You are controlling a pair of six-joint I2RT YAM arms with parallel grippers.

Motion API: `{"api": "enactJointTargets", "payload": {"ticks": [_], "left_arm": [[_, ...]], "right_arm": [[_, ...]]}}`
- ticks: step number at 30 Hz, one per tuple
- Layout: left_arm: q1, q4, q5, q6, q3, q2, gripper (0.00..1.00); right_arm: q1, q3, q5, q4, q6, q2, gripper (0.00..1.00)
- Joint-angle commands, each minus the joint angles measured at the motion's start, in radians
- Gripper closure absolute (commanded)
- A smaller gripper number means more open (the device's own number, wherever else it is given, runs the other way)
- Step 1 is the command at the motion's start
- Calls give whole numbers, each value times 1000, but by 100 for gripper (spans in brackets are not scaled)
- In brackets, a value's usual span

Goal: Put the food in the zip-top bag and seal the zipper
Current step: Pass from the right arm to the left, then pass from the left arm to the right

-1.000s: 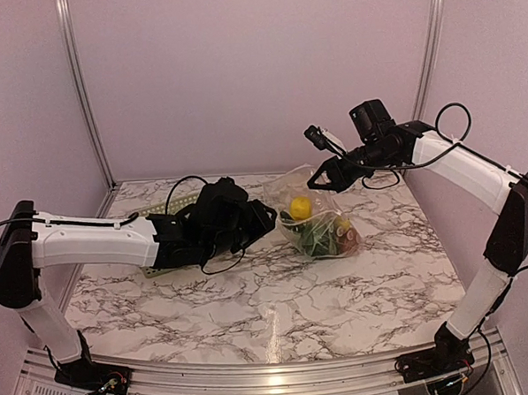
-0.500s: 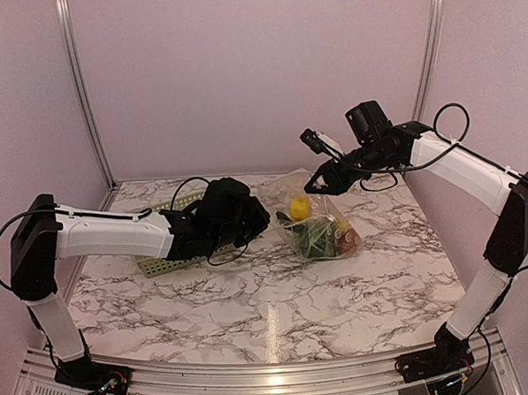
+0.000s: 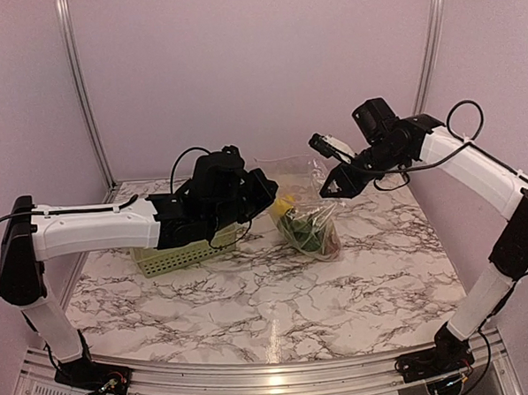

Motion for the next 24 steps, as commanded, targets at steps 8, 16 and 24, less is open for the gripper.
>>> {"api": "enactJointTargets", "payload": {"ticks": [8, 16, 24], "left_arm": [[1, -36, 12, 75, 98, 27, 100], [0, -31, 11, 101, 83, 11, 100], [0, -14, 25, 113, 82, 13, 100]], "right_arm": [[-91, 150, -10, -17, -8, -57, 100], [-97, 179, -144, -35, 8, -16, 73], [-97, 185, -200, -33, 18, 5, 67]]}}
